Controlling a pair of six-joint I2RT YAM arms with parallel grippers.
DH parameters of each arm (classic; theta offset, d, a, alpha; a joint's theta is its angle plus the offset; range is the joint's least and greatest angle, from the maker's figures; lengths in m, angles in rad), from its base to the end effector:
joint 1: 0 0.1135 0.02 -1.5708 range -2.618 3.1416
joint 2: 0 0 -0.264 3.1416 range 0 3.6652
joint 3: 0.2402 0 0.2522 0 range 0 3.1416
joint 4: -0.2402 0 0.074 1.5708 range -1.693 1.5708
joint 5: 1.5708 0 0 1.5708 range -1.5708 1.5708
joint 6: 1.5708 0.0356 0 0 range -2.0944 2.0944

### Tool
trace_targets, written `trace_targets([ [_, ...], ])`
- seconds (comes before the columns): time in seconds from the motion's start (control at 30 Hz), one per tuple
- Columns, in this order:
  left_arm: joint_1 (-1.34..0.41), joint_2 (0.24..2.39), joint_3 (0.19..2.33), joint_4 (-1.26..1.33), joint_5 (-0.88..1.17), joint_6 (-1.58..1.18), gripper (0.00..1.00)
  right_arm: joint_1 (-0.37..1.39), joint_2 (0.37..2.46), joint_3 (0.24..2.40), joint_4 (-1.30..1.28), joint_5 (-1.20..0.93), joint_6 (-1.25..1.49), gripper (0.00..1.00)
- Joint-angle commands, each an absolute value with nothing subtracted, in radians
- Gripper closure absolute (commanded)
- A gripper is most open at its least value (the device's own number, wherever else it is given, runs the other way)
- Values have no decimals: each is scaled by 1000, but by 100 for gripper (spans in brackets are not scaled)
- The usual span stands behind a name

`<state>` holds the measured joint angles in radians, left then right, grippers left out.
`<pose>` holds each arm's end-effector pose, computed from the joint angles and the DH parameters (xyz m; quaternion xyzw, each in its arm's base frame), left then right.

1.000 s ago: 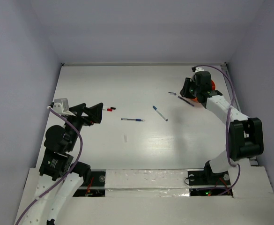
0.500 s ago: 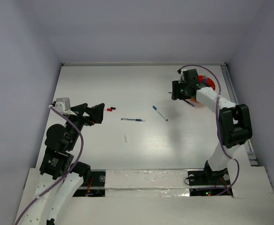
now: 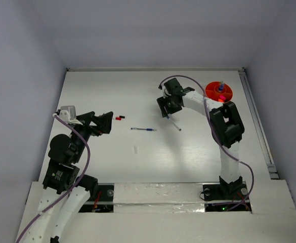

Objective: Sort the stationery into containers
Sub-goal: Pick up the pen from the center of the board, then place the pen in the storage box.

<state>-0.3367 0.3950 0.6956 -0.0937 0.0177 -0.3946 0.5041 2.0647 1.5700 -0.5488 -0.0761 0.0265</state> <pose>0.0940 -0.0336 0.3674 -0.0114 0.6302 -0.2828 0.7230 0.3878 0.2170 0.1878 -0.2378 0.9350 0.1037 0.2417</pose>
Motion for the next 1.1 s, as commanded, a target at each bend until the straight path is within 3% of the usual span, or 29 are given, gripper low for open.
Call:
trace_targets([
  [0.0,-341,383,687,-37,31,-396,1,511,2146,1673,-653,-10,-29,36],
  [0.13,-341,382,689,-40,31,-397,1,532,2175,1691,-689,-6,-28,42],
  [0.23,-341,382,689,-38,32,-396,1,541,2175,1683,-690,-6,-23,52],
  [0.37,-341,380,689,-38,29,-397,1,541,2198,1698,-728,26,-29,88],
  [0.43,-341,376,689,-41,26,-396,1,552,2197,1692,-727,41,-28,99],
  [0.63,-341,377,689,-40,32,-396,1,552,2047,1591,-563,41,33,100],
  [0.8,-341,374,689,-43,26,-396,1,479,1780,1473,-329,46,101,100],
  [1.07,-341,371,689,-41,31,-396,1,284,1477,1247,-8,254,155,100],
])
